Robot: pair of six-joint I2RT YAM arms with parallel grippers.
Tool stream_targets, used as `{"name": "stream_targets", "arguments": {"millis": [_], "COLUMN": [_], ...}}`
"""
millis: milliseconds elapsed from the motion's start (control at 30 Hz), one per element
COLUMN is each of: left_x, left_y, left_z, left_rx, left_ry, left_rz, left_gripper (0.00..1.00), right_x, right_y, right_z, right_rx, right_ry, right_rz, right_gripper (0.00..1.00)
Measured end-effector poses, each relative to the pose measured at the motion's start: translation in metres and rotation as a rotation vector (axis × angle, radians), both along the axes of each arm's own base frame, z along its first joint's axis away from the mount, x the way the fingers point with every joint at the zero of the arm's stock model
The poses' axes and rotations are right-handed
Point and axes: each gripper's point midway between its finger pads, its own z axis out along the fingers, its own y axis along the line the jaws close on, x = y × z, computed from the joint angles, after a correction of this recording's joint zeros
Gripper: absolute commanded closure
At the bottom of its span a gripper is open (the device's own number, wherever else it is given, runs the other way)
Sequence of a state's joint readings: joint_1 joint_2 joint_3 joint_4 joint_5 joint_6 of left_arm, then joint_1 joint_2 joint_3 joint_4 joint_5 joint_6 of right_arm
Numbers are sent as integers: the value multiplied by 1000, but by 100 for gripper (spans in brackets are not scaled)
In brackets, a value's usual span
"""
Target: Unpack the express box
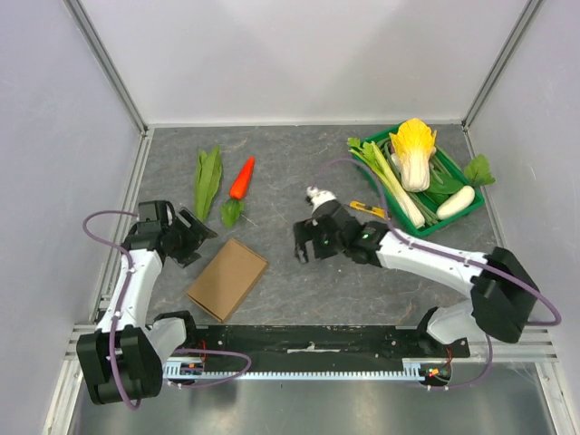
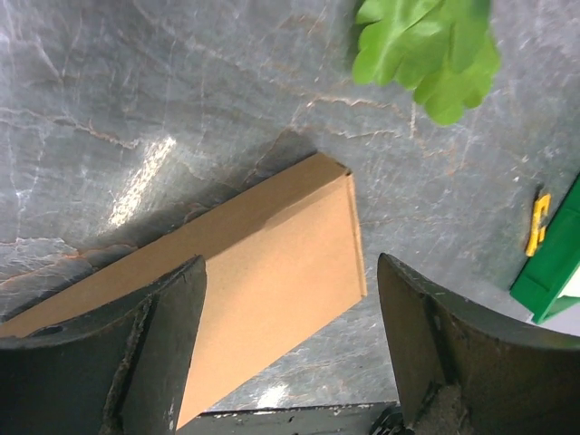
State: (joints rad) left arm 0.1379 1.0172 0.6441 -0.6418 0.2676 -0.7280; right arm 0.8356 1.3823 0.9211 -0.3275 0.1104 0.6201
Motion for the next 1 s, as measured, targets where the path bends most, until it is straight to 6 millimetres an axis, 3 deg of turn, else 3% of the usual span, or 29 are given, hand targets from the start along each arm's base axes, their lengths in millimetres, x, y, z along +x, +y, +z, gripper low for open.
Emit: {"name": "stream_targets", "arguments": {"millis": [133,267,500,633,833,1000], "left_x": [9,8,-10,-12,-11,-8], "left_y": [5,5,-2,-5,-7,-17], "left_z": [12,-1,-38,-47,-55,-55], "left_rx": [23,14,-29,-47,-69,-104], "left_ry": [-26,38,175,206,230,221], "left_rz": [12,11,3,1,-1,-22], "left_gripper": [18,18,19,20,22,22], "right_x": [-44,-75,-72,-68,-59,-47], "right_y": [47,76,112,122,125,123], "right_z": [-19,-35,-52,-65,-87,-91], "right_rx": [-14,-5,7,-6,-35,-40], "right_ry": [41,112,160,172,206,206], "right_rz": [214,387,537,585,594,572], "right_gripper": [9,18,48,77,82,81]}}
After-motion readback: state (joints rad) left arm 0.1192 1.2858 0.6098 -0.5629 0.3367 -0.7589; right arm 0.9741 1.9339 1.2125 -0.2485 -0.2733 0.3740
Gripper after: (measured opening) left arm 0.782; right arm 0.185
